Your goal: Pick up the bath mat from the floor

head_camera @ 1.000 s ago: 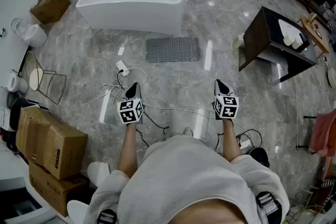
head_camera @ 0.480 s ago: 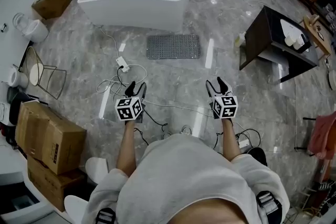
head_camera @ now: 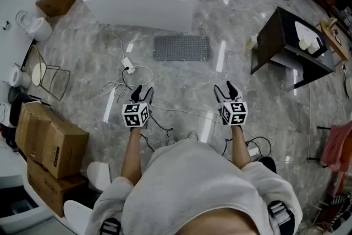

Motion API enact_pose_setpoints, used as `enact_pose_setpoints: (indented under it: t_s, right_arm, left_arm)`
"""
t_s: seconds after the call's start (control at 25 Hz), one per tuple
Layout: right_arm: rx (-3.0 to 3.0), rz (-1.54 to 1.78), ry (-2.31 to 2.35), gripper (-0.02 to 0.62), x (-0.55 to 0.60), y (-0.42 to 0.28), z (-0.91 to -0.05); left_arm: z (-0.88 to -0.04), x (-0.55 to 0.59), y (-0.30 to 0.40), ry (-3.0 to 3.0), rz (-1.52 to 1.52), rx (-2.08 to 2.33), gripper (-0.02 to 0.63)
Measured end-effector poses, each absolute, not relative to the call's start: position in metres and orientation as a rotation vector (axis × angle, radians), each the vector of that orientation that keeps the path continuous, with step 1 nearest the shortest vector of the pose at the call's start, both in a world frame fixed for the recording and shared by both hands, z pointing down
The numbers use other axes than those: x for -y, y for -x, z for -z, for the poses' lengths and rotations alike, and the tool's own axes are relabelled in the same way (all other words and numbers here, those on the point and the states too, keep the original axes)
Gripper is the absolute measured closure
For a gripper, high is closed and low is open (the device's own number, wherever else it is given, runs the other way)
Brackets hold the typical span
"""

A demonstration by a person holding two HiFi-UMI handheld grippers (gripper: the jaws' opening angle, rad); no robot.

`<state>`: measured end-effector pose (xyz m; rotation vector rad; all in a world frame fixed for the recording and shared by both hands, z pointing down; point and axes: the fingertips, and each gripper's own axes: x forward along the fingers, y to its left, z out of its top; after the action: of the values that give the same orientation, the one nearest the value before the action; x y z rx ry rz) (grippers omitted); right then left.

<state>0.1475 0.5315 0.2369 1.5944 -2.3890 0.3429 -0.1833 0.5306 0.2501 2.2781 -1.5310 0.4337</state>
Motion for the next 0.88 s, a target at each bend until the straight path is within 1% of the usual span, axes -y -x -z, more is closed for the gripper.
enact_pose_setpoints:
  t_s: [0.44, 0.88]
  right_arm:
    - [2.381, -0.344, -1.569, 0.353, -0.529, -0.185, -0.246]
    - [2.36, -0.359, -1.575, 0.353, -0.502, -0.198, -0.258]
  left_arm:
    - [-0.26, -0.536, 0.149, -2.239, -0.421, 1.551, 0.391]
    - [-0.269, -0.515, 0.143, -2.215, -0.437, 1.563, 0.391]
